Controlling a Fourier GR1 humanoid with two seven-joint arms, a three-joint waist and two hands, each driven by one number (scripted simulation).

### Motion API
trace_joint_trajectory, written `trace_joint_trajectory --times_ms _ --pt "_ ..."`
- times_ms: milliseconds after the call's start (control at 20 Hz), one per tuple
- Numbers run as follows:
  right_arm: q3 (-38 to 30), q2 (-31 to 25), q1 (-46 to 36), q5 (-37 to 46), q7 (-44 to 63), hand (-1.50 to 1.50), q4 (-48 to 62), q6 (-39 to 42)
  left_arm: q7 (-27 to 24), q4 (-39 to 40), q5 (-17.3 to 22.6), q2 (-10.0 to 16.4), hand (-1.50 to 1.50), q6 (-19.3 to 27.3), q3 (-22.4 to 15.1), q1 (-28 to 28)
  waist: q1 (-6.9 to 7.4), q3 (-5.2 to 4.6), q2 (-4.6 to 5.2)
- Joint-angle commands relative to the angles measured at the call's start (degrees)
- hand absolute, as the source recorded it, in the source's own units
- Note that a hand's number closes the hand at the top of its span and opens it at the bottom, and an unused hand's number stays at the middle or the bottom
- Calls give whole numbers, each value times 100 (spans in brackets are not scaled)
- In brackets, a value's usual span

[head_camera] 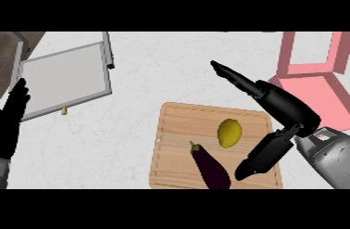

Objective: Pick the eggplant from the cutting board and place it in the cardboard box

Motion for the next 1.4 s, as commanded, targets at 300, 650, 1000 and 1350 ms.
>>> trace_joint_trajectory --times_ms 300,650,1000,1350 --pt "937 46 370 502 -3084 -150 2516 2371 -300 594 -469 -87 0 -99 -263 -158 -164 72 81" --pt "1401 -154 -1145 2675 -3751 -150 2975 1857 -118 636 -538 -41 0 -232 -244 -456 -109 65 9" --pt "2232 400 -2148 3707 -3454 -150 3475 2251 -116 1030 -603 -178 0 -277 -129 -695 -202 54 7" --pt "2663 1113 -2514 4385 -2919 -150 3792 2699 -422 1065 -764 -305 0 -316 -58 -392 -276 53 -25"
